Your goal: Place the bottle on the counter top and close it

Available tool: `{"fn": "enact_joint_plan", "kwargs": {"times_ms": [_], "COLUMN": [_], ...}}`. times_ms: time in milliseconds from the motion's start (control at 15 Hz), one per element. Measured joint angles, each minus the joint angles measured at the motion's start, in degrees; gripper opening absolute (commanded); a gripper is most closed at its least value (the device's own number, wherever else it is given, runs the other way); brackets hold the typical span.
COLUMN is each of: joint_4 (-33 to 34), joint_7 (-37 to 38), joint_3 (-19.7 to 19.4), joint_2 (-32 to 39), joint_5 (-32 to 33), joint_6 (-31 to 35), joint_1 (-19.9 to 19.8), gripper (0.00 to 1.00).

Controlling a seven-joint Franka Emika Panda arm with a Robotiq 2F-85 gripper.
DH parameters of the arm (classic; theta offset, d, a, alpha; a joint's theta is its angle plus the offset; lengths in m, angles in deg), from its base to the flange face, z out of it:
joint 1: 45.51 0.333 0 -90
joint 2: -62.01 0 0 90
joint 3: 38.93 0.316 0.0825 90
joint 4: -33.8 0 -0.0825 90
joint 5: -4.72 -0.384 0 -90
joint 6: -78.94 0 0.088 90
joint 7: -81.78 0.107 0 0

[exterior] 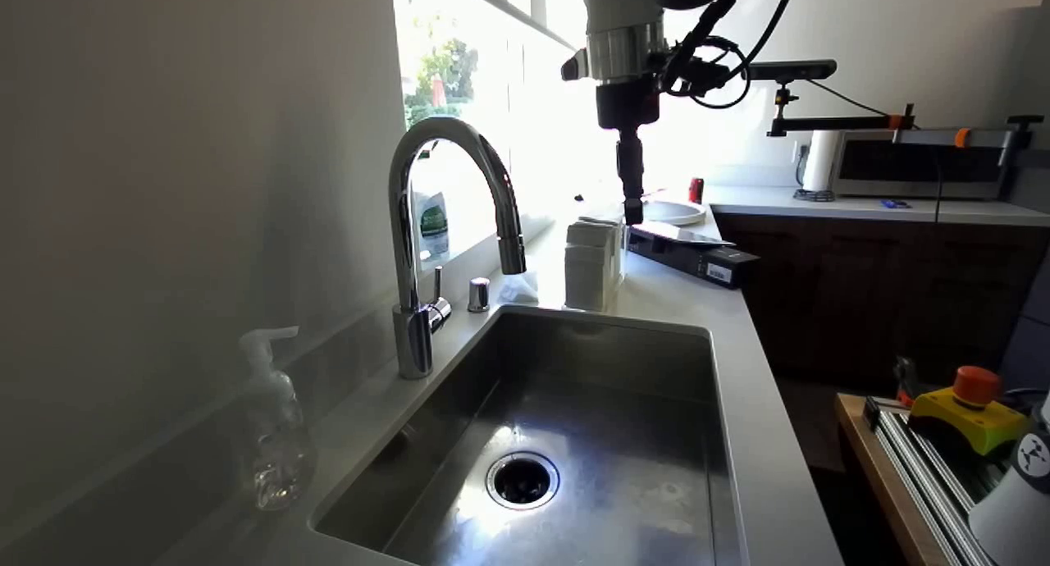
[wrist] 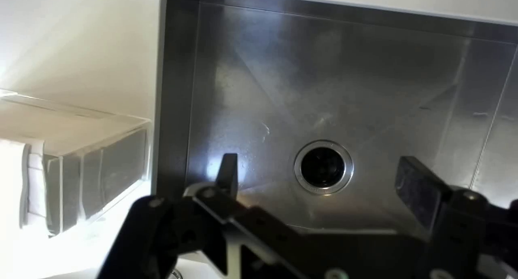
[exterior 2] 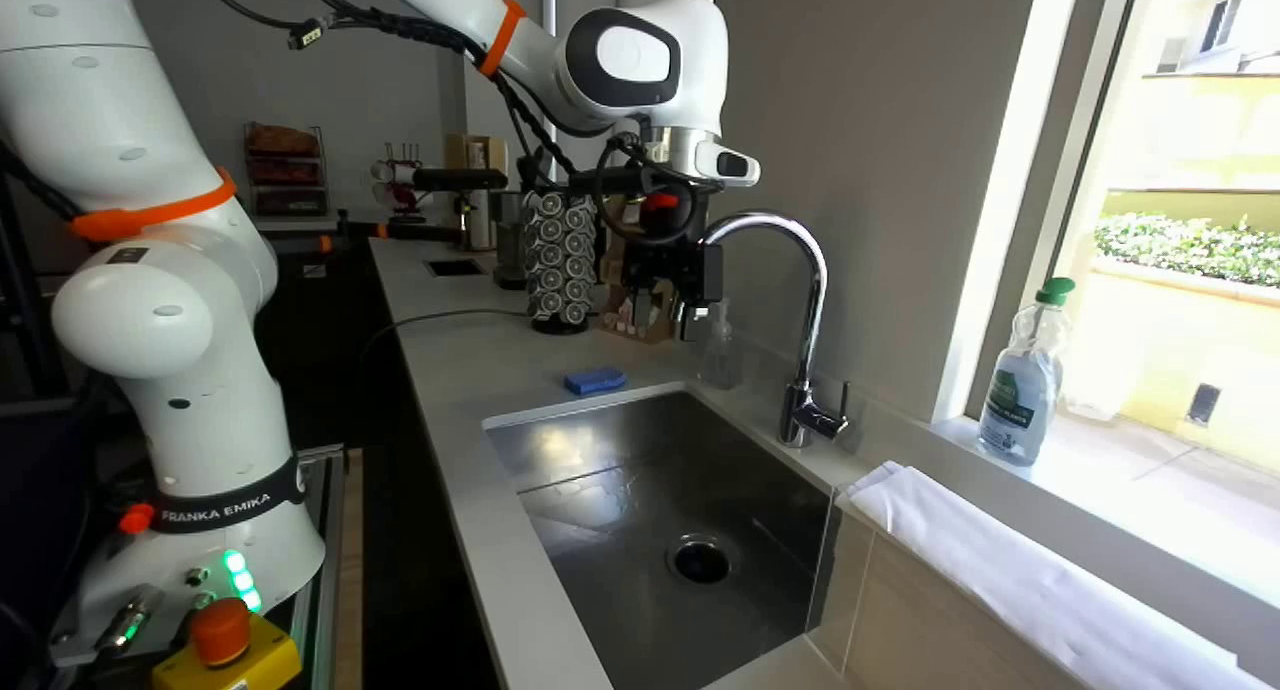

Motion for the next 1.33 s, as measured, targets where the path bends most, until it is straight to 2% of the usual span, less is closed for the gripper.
{"fn": "enact_joint_plan", "kwargs": {"times_ms": [133, 267, 600, 867, 1067, 1333], "joint_4": [0.05, 0.87, 8.71, 16.63, 23.95, 33.77], "joint_7": [0.18, 3.39, 6.10, 9.39, 11.56, 12.89], "joint_3": [0.00, -0.23, -4.66, -6.22, -6.28, -6.27], "joint_2": [0.00, 0.57, 6.72, 14.63, 20.62, 27.94], "joint_5": [0.00, 1.69, 3.77, 3.37, 1.82, -1.89], "joint_6": [0.00, 2.88, 18.02, 30.24, 33.63, 34.09], "joint_1": [-0.03, -1.08, -5.94, -7.41, -7.61, -7.74], "gripper": [1.00, 1.00, 1.00, 1.00, 1.00, 1.00]}}
